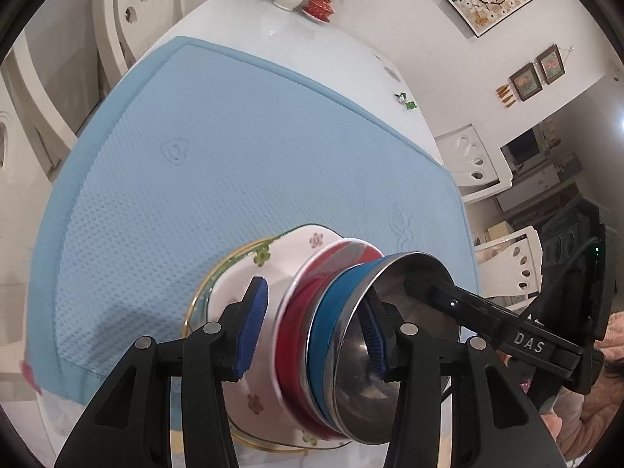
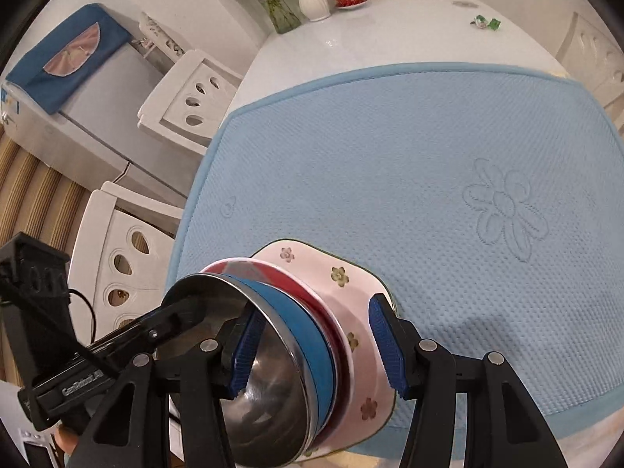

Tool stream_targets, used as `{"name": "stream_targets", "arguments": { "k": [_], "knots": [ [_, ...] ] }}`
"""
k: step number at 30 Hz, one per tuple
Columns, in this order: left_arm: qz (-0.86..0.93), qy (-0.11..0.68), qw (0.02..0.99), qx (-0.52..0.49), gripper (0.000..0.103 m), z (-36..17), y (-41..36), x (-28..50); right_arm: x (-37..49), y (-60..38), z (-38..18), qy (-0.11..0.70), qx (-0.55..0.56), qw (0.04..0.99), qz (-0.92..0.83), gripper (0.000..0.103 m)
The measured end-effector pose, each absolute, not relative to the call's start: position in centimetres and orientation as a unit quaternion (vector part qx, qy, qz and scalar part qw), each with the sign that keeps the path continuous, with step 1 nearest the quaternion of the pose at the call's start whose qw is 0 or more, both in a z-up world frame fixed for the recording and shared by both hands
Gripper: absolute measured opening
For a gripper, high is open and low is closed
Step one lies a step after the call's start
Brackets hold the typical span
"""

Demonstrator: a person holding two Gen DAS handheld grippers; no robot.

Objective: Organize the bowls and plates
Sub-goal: 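Lower the bowl stack onto the plates and open the left gripper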

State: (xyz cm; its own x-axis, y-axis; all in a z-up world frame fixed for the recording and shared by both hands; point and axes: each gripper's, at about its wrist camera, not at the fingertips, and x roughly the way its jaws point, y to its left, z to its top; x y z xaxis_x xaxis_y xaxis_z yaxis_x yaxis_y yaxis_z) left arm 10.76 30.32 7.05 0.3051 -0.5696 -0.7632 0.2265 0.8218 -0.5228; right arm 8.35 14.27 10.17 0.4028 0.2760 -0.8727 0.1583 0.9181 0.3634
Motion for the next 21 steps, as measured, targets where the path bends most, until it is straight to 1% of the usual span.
{"name": "stream_targets", "arguments": {
  "k": [4,8,9,10,11,13,17,18,20,21],
  "knots": [
    [-0.252,0.531,0.796,-0.146,0.043,7.5,30.0,10.9,8.2,14.7,10.9,0.545,0.194,0.815,0.035,0.053],
    [-0.263,0.529,0.792,-0.155,0.043,9.3,30.3,10.1,7.0,15.3,13.6,0.531,0.177,0.828,0.034,0.053],
    [-0.286,0.520,0.785,-0.176,0.043,10.7,30.7,9.4,6.5,15.3,14.3,0.526,0.182,0.830,0.039,0.053],
    [-0.302,0.509,0.784,-0.189,0.044,11.7,30.9,8.8,6.0,15.5,15.0,0.520,0.188,0.832,0.042,0.057],
    [-0.312,0.495,0.788,-0.193,0.045,13.0,31.1,8.2,5.5,15.7,15.8,0.515,0.193,0.834,0.043,0.058],
    [-0.310,0.460,0.813,-0.174,0.049,15.6,31.3,7.0,4.8,16.2,16.8,0.511,0.200,0.835,0.045,0.058],
    [-0.253,0.406,0.870,-0.121,0.050,19.1,31.6,5.0,3.1,17.5,19.7,0.490,0.171,0.855,0.018,0.058],
    [-0.232,0.392,0.884,-0.106,0.053,19.8,31.5,4.5,2.7,17.8,20.4,0.483,0.157,0.861,0.008,0.060],
    [-0.205,0.370,0.903,-0.081,0.062,20.8,31.3,3.7,1.7,18.5,21.8,0.465,0.128,0.876,-0.018,0.070],
    [-0.191,0.355,0.913,-0.066,0.072,21.3,31.1,3.2,1.1,19.0,22.5,0.454,0.119,0.883,-0.027,0.077]
  ]
}}
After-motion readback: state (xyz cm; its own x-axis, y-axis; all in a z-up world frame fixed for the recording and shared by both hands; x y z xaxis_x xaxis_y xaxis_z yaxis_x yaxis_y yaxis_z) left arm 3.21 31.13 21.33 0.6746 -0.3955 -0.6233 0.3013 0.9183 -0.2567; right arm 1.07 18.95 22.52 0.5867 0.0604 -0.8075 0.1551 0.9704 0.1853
